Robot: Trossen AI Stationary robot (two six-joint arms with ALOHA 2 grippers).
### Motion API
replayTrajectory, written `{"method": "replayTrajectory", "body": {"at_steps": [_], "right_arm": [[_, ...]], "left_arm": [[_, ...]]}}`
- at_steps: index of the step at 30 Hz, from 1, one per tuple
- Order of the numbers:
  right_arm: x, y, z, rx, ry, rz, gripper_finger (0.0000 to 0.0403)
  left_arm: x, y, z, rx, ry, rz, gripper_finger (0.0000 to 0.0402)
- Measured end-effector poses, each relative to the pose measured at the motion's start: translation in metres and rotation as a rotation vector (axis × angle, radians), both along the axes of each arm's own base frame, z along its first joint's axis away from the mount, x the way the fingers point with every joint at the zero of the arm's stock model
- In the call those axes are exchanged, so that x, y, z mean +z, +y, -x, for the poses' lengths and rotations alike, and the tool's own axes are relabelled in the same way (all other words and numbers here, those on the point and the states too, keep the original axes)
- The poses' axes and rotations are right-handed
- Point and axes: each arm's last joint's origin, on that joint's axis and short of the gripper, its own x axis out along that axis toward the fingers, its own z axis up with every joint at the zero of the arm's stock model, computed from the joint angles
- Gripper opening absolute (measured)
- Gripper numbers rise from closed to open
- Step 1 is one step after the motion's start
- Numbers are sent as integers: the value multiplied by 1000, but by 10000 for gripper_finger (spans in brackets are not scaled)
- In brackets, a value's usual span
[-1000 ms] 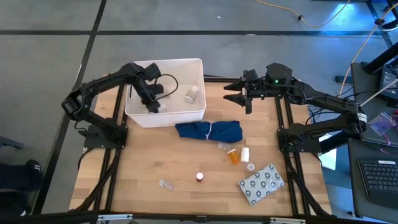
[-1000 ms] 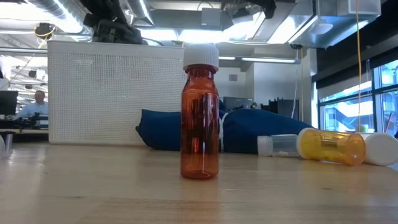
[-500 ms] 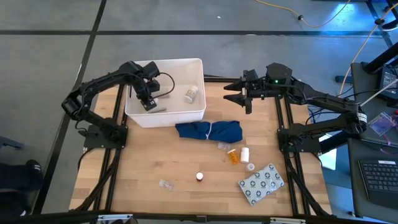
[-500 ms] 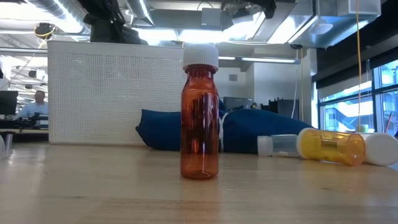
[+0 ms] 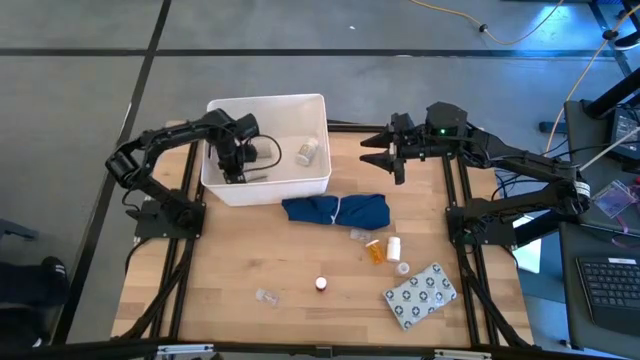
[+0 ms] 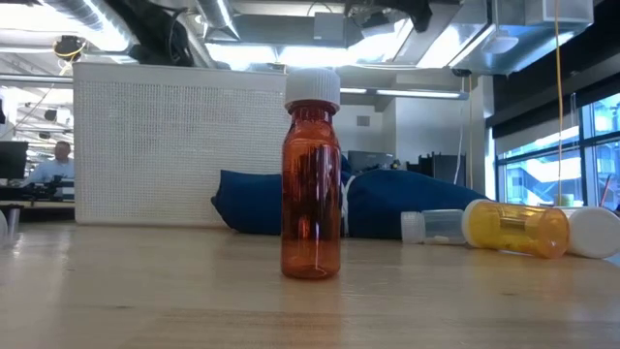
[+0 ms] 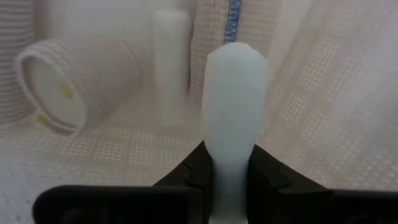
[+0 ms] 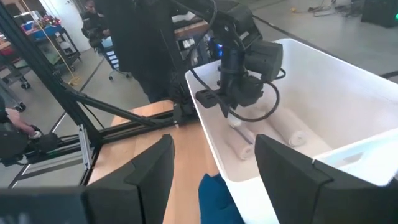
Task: Pick & place medical supplies in basket/bin
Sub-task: Put the white rolled gauze into the white container, then put the top transparent pill bottle into the white container
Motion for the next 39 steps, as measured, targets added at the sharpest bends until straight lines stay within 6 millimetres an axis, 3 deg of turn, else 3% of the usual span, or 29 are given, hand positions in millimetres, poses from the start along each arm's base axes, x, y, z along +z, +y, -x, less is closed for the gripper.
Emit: {"method": "replayTrajectory", "body": {"at_steps": [12, 22, 29, 39], "right_arm": [[-2, -2, 1, -74, 29, 10, 223], [-2, -2, 1, -74, 29, 8, 223], [-2, -4, 1, -84, 28, -3, 223], [-1, -5, 3, -90, 23, -18, 223]], "left_arm": [[-6, -2, 1, 57, 11, 3, 126], [-3, -2, 0, 121, 18, 13, 156], [30, 7, -10, 117, -104, -63, 153], [108, 14, -18, 143, -347, -252, 153]]}}
